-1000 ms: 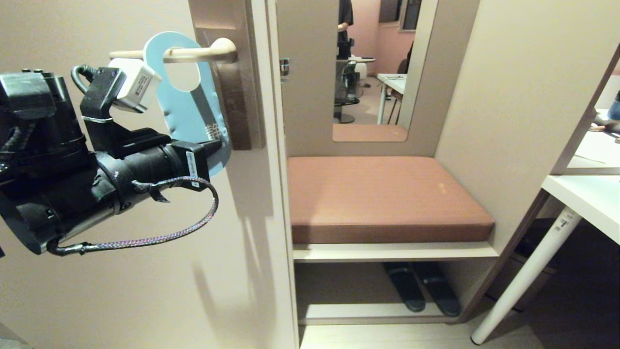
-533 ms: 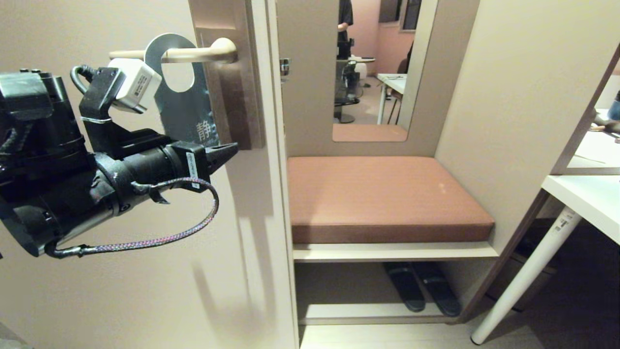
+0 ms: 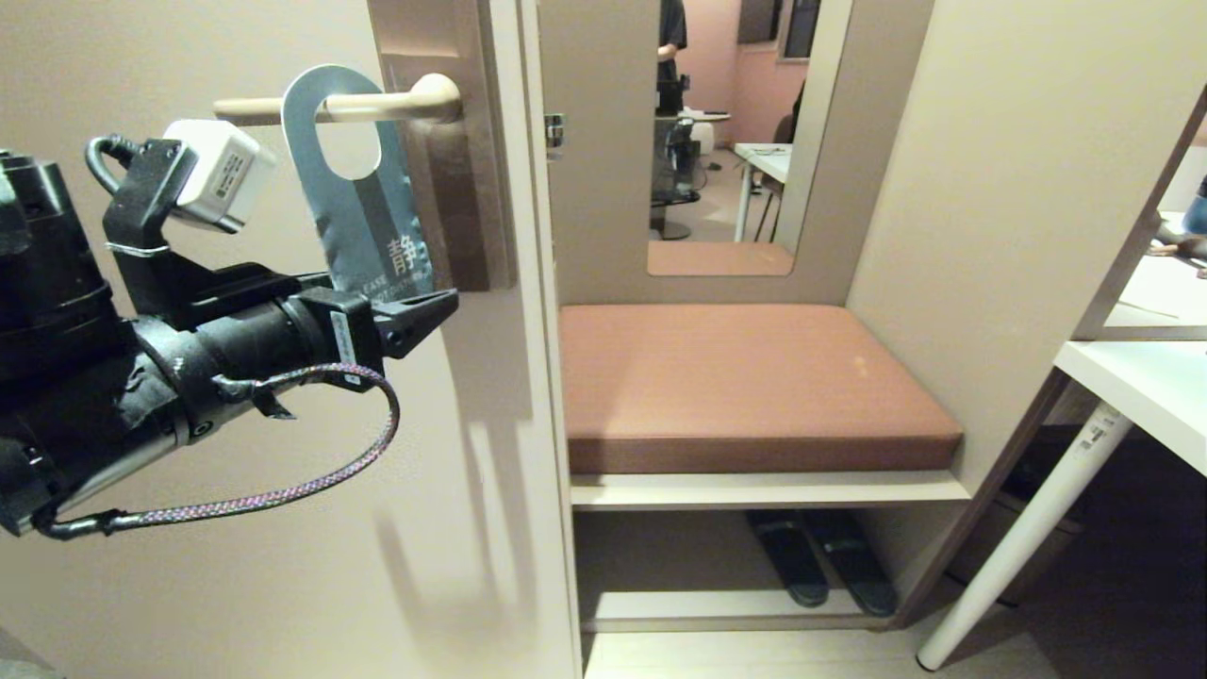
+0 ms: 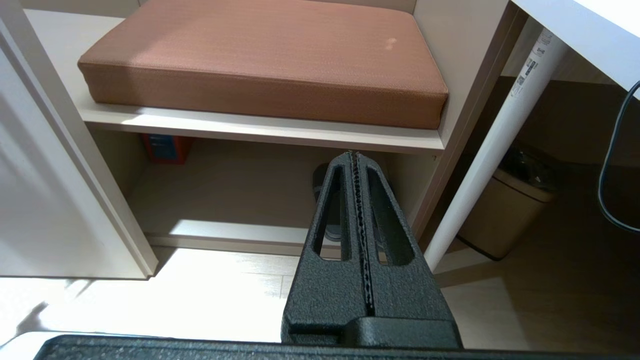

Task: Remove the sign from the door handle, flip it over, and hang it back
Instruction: Hang the sign back with the other side facing out

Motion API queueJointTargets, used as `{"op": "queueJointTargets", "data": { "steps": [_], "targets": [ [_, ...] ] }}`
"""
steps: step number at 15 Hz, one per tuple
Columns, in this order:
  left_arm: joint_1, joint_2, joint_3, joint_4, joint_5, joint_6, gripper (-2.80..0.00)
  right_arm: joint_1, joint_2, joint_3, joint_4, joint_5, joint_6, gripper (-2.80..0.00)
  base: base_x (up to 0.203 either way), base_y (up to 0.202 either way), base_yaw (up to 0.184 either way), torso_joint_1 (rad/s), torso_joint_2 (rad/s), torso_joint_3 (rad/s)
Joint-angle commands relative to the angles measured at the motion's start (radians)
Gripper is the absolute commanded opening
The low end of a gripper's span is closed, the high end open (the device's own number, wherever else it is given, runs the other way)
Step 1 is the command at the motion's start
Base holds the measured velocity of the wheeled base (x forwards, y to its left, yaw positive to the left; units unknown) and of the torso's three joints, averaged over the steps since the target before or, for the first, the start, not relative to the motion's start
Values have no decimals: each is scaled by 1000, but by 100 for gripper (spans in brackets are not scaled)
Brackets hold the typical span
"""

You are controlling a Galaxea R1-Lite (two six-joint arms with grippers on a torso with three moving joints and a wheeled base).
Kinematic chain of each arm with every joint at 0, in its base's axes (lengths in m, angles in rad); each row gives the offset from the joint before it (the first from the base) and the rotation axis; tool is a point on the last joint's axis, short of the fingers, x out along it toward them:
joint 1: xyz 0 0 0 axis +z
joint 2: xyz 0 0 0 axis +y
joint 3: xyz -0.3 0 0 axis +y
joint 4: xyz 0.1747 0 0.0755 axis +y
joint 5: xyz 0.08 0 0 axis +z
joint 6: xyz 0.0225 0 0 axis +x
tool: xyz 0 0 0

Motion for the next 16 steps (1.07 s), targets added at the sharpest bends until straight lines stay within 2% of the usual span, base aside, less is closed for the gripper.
{"op": "queueJointTargets", "data": {
  "steps": [1,10,16],
  "targets": [
    [0,-47,26,-3,4,0,0,1,1,0,-1,-1,-1,-280,0,0,0,0,0,0],
    [0,-216,139,3,32,-1,0,1,1,0,0,-1,-1,-280,0,0,0,0,0,0],
    [0,-234,147,3,42,0,0,-1,1,0,0,0,-1,-280,0,0,0,0,0,0]
  ]
}}
